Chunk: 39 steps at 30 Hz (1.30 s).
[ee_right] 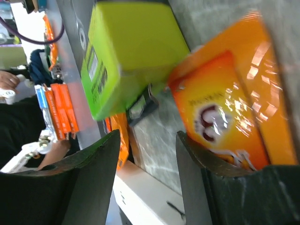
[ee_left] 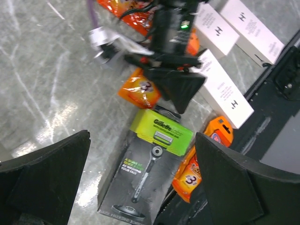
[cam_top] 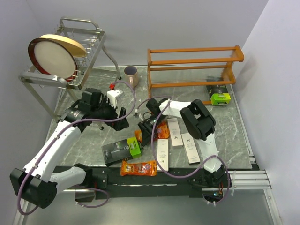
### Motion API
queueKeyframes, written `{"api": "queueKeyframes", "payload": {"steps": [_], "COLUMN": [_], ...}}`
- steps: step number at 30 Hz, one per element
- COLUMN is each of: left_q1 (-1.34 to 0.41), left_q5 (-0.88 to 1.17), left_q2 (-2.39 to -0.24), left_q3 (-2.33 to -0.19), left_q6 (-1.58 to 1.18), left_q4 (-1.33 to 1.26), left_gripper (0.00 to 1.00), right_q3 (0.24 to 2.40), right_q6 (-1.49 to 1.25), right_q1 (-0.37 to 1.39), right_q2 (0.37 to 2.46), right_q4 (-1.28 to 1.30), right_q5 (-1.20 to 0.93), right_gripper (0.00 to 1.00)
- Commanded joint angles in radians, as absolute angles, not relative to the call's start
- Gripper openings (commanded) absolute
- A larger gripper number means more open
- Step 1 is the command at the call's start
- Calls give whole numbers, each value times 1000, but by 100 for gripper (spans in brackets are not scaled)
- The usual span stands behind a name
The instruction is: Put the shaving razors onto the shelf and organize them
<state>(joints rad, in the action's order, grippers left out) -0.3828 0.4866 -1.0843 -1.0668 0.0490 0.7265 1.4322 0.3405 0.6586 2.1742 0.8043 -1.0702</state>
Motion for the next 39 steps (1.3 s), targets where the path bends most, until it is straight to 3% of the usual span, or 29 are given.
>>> {"api": "queueKeyframes", "payload": {"steps": [1,9,13,14,17,21,30,34,39], "left_q1": [-371,-359,-353,-351,-350,-350,-351,-388,-448], "left_q5": [548,566,578,577,565,586,672,640,586], "left_q2": [-1072,-1069,-1066,-1071,-1084,-1101,-1159,-1239,-1330], "left_q3": [-1058,-1049,-1054,-1055,-1069,-1084,-1028,-993,-922], "left_q6": [55,46,34,29,15,-40,-342,-581,-837], "left_q4": [707,696,687,684,673,625,430,312,173], "left_gripper": [99,98,98,98,99,99,99,99,99], "right_q3": [1517,1519,1506,1505,1523,1537,1346,1145,951], "right_q6": [230,152,137,135,158,158,-269,-717,-1133], "right_q1": [678,690,690,690,687,652,381,299,293], "right_q2": [2235,2267,2284,2283,2264,2215,2011,1889,1827], "right_q4": [720,673,663,660,689,729,355,-149,-593], "right_q5": [-1106,-1135,-1235,-1259,-1307,-1312,-1229,-1183,-1083], "right_gripper": [57,50,35,26,14,9,0,0,0]}}
